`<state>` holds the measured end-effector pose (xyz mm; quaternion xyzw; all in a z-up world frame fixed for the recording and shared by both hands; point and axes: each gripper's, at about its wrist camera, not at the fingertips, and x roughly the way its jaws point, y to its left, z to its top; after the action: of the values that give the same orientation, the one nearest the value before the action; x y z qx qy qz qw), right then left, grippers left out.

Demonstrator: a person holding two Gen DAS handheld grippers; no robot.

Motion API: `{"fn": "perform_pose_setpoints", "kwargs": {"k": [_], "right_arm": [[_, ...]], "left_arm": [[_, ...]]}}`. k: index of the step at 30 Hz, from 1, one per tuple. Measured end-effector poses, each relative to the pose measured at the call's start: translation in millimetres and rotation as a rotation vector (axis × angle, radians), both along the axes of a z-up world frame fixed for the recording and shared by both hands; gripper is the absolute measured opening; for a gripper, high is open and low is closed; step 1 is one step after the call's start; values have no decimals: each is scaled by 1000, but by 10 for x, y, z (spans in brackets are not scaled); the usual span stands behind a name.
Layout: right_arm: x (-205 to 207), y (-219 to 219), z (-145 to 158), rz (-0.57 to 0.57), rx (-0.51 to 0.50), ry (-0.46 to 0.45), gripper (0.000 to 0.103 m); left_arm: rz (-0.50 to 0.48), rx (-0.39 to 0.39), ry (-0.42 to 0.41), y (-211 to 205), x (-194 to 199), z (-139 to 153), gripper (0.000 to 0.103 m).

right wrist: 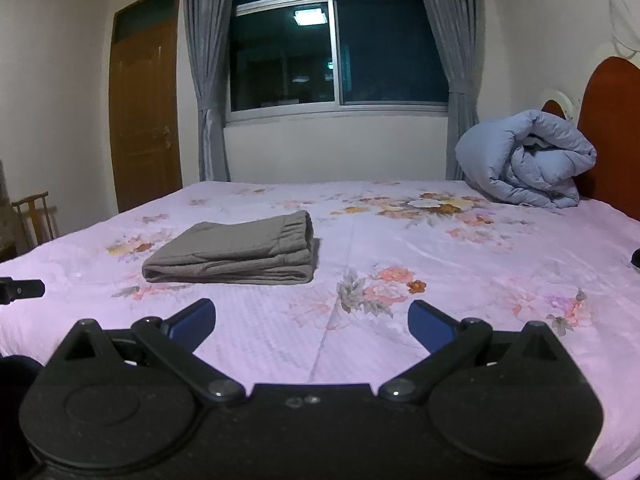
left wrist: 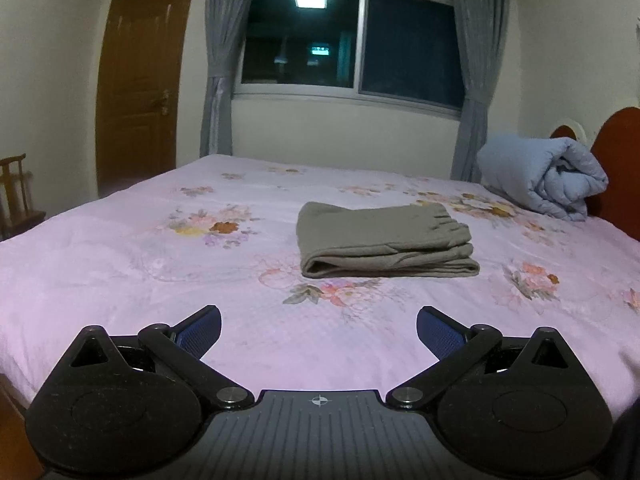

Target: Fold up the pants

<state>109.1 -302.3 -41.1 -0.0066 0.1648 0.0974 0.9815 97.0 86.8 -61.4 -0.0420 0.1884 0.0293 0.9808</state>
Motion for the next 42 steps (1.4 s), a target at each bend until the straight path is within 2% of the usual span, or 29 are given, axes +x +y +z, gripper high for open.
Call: {"fn": "perform_pose_setpoints", "kwargs": {"k": [7,42], "right_arm": [[-17,55,-7,11,-22,-4,97],[-26,31,-1,-6,-2,3,97]], "left_arm": [[-8,6,-10,-33,-7,8,103],[-15,5,-21,-49,18,13,103]]}}
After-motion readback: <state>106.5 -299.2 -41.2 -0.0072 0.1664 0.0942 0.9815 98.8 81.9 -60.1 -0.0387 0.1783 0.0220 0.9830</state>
